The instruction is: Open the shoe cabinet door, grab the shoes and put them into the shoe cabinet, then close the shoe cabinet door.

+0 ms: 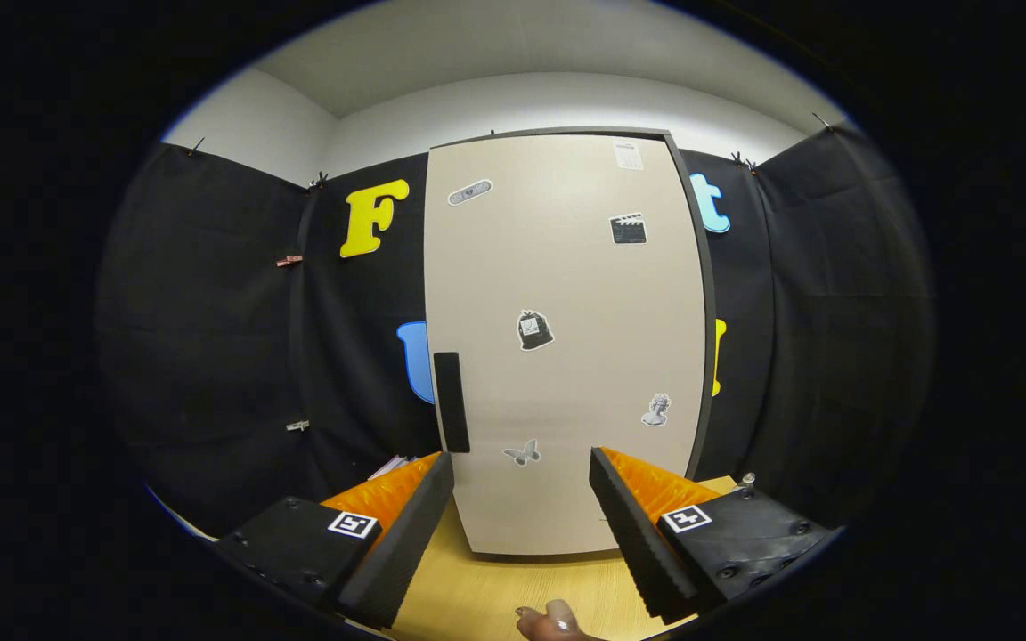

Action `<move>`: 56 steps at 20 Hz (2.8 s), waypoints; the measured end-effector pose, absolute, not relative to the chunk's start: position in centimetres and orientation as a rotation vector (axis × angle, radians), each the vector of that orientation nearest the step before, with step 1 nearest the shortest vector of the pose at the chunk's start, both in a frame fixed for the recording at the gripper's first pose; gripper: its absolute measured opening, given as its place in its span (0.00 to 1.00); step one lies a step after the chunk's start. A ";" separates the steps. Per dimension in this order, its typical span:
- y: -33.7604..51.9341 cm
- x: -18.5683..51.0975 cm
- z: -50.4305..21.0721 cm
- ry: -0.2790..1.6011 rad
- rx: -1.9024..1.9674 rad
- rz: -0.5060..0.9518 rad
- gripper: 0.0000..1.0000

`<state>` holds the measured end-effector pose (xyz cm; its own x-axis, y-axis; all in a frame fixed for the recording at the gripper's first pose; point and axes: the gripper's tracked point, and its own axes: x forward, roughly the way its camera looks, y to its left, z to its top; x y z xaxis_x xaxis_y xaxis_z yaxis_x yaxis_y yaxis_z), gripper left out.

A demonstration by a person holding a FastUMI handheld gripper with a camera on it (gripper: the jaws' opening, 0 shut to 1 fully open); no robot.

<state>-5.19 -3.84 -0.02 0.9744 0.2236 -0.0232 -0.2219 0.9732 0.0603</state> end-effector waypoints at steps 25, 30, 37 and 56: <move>-3.9 -5.0 0.4 0.012 0.052 0.209 0.99; -3.7 -5.0 0.4 0.009 0.049 0.210 0.99; -3.8 -4.9 0.2 0.012 0.049 0.202 0.99; -3.7 -4.6 0.6 -0.004 0.037 0.213 0.99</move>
